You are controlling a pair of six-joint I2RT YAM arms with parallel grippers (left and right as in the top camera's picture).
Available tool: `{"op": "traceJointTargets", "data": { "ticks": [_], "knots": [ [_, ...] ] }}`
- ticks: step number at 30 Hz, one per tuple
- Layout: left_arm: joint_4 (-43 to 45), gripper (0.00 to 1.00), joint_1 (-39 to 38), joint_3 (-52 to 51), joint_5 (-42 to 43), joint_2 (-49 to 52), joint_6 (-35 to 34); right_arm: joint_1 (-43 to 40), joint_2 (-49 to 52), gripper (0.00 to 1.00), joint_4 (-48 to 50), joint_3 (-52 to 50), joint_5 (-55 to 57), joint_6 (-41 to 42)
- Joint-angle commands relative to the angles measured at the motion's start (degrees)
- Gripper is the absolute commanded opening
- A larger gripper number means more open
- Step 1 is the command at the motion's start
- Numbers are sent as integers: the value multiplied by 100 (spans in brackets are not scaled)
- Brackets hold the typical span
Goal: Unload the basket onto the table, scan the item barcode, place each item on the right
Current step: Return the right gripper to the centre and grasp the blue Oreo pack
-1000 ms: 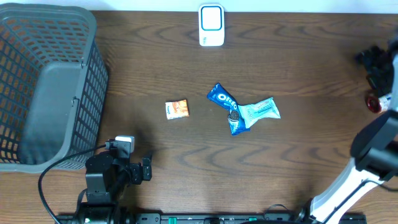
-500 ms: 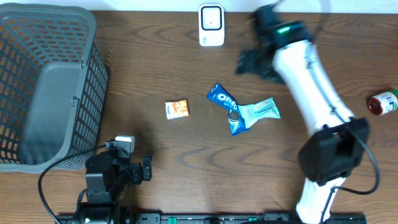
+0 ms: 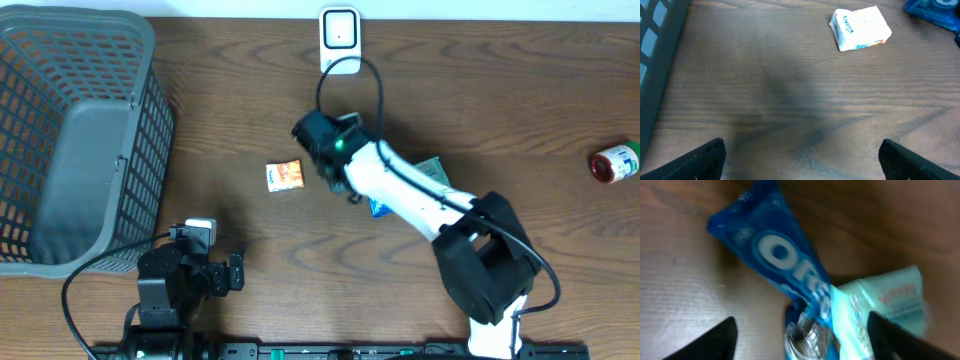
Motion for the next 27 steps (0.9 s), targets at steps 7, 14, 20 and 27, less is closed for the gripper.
{"op": "traceJointTargets", "data": {
  "ticks": [7,14,20,27],
  "knots": [
    [-7,98,-4,-15,70,-4,-9,22,24,71,1460,-872,1174,-1657],
    [-7,98,-4,-15,70,-4,-9,-149,157,59,1676,-911,1023,-1718],
    [-7,98,-4,-15,70,-4,-9,-109,789,50,1648,-911,1075,-1768],
    [-7,98,-4,-15,70,-4,-9,208,1185,7,1534,-898,2109,-1755]
  ]
}}
